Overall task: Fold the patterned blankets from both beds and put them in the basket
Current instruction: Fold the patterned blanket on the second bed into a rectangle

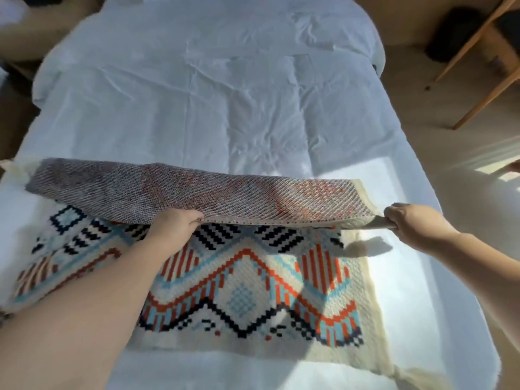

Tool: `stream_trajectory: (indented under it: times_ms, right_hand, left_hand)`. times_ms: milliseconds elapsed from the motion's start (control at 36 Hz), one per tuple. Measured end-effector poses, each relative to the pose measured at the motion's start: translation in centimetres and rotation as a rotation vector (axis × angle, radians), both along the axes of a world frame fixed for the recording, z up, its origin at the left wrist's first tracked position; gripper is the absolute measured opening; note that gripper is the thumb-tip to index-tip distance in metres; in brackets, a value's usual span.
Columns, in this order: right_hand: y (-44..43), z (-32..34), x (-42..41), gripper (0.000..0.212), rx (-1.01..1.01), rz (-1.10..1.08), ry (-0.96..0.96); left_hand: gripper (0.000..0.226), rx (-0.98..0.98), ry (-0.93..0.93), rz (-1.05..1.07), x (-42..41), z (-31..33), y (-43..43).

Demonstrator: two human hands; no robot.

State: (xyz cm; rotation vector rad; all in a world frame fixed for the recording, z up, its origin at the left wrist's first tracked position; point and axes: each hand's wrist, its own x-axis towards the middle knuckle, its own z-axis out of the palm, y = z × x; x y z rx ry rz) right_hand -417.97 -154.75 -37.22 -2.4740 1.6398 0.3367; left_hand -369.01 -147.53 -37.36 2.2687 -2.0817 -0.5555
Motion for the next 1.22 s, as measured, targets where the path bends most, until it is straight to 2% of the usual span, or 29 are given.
stream_trajectory:
  times_ms: [111,278,361,444,472,583,722,889,944,1056,1139,1222]
  right_hand:
    - [5.0,-0.2,-0.2,0.012,-0.035,-0.011,-0.008]
    - [12.0,-0.6,-0.3,0.026,-0.058,-0.004,-0.059]
    - [14.7,-0.8,-0.7,0.015,-0.076,0.041,-0.074]
    - [16.8,-1.2,-1.0,0.021,-0.092,0.104,-0.139]
    - [17.3,-1.4,-1.1,0.018,-0.093,0.124,-0.133]
    - [19.5,-2.4,-1.4,0.033,-0.059,0.133,-0.062]
    - [21.9,-4.0,-1.6,0.034,-0.062,0.151,-0.050]
    - [23.8,-7.7,-1.2,0.031,0.028,0.173,-0.010]
    - [24.3,-8.1,-0.1,0.019,0.089,0.151,0.074]
    - [24.9,-8.8,1.0,0.018,0.227,0.072,0.207]
    - [25.4,-9.3,1.3,0.032,0.226,0.049,0.262]
    - [25.7,-8.7,2.1,0.051,0.172,0.083,0.213]
  left_hand:
    - [0.026,0.004,-0.013,-0.031,0.5,-0.5,3.8]
    - [0.025,0.007,-0.003,-0.039,0.5,-0.4,10.1]
    - [0.024,0.002,0.028,-0.061,0.5,-0.7,12.7]
    - [0.023,0.015,0.037,-0.056,0.3,-1.4,14.9]
    - [0.023,0.017,0.043,-0.051,0.2,-1.6,15.5]
    - [0.022,0.038,0.050,-0.065,-0.6,-2.5,17.7]
    - [0.022,0.108,-0.007,-0.075,-0.9,-4.4,20.1]
    - [0.026,0.131,-0.109,-0.067,-1.9,-7.3,21.7]
    - [0.026,0.147,-0.122,-0.052,-2.1,-8.3,22.1]
    - [0.041,0.210,-0.106,-0.007,-2.7,-9.3,22.7]
    - [0.046,0.219,-0.065,0.029,-3.1,-9.3,23.2]
    - [0.047,0.211,-0.052,0.013,-3.2,-8.9,23.7]
